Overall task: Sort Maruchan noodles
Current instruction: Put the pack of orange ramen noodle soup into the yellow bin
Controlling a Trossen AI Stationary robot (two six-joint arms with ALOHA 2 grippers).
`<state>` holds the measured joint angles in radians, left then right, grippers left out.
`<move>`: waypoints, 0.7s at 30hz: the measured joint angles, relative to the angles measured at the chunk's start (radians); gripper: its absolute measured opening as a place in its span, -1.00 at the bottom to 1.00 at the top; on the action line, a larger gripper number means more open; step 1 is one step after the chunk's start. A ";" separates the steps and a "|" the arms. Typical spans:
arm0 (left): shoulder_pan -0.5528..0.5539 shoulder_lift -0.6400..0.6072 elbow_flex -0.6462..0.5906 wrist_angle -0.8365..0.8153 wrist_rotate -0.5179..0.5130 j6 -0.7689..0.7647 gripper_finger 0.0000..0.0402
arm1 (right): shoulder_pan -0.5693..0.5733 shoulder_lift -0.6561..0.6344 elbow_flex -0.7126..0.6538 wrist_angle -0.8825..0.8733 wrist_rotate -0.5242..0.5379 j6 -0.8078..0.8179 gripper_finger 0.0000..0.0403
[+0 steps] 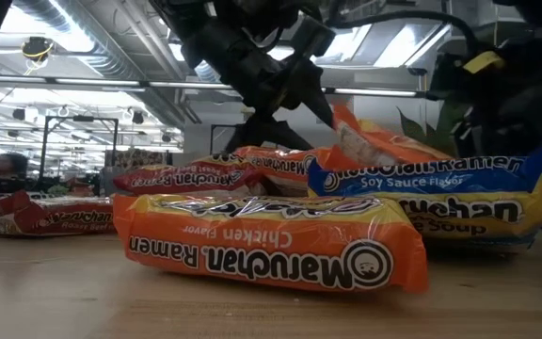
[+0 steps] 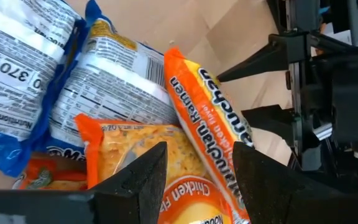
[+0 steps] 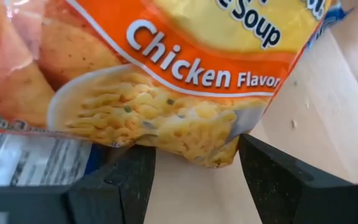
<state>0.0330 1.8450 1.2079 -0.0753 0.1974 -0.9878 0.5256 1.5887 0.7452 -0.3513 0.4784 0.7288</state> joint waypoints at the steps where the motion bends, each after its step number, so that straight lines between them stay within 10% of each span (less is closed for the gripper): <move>1: 0.000 0.000 0.000 0.000 0.000 0.002 -0.12 | -0.005 0.000 0.000 0.007 0.000 -0.009 0.09; 21: 0.002 0.000 0.000 0.001 -0.008 -0.047 -0.12 | -0.023 0.000 0.000 0.012 0.006 -0.054 0.09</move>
<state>0.0346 1.8446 1.2079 -0.0742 0.1898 -1.0350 0.5030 1.5887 0.7456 -0.3397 0.4839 0.6746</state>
